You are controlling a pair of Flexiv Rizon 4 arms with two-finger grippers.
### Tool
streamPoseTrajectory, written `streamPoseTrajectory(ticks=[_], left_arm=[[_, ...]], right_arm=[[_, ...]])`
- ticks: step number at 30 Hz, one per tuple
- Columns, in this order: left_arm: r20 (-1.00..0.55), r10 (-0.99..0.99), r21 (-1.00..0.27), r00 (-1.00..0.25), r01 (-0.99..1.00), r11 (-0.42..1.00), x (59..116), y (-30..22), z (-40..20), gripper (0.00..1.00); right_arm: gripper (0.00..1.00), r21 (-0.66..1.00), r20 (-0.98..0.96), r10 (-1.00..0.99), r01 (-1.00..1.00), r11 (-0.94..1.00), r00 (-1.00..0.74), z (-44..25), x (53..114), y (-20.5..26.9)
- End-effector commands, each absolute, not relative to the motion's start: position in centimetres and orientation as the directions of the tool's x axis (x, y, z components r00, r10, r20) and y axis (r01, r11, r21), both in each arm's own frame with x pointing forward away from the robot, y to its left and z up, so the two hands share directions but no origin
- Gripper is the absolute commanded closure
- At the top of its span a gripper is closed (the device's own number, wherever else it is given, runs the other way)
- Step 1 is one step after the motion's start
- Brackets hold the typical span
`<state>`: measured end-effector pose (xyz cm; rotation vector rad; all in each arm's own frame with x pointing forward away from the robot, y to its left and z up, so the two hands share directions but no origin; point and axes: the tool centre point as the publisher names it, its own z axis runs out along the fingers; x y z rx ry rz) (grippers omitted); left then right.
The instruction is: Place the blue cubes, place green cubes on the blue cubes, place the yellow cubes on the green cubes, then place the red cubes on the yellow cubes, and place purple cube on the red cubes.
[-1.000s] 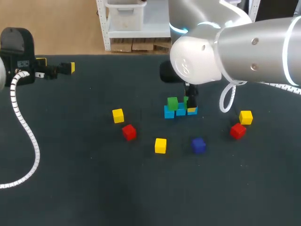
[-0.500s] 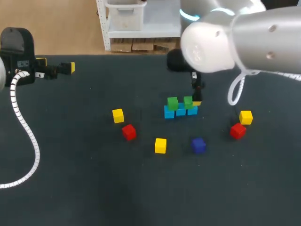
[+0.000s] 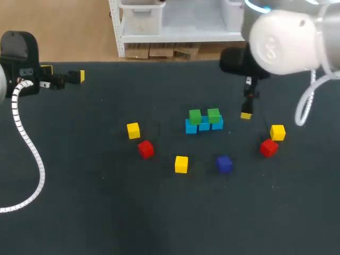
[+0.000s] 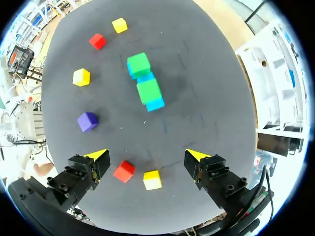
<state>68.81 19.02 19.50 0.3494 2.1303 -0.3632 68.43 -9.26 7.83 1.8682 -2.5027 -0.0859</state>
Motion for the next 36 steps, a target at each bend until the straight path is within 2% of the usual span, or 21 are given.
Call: streamPoseTrajectory(ticks=[1, 13, 32, 36], left_arm=[[-0.837, 0.110, -0.142, -0.536, 0.406, 0.903, 68.9, 19.4, 19.4, 0.00], [-0.837, 0.110, -0.142, -0.536, 0.406, 0.903, 68.9, 19.4, 19.4, 0.00], [-0.837, 0.110, -0.142, -0.536, 0.406, 0.903, 68.9, 19.4, 19.4, 0.00], [-0.837, 0.110, -0.142, -0.536, 0.406, 0.903, 68.9, 19.4, 19.4, 0.00]], right_arm=[[0.00, 0.013, -0.070, -0.946, -0.948, 0.317, -0.317, 7.5, 66.7, -10.5], [0.00, 0.031, -0.079, -0.917, -0.921, 0.389, -0.390, 7.4, 64.1, -11.8], [0.00, 0.078, -0.035, -0.812, -0.811, 0.579, -0.583, 4.1, 66.5, -15.8], [0.00, 0.067, -0.040, -0.835, -0.835, 0.546, -0.549, 4.1, 66.5, -16.4]])
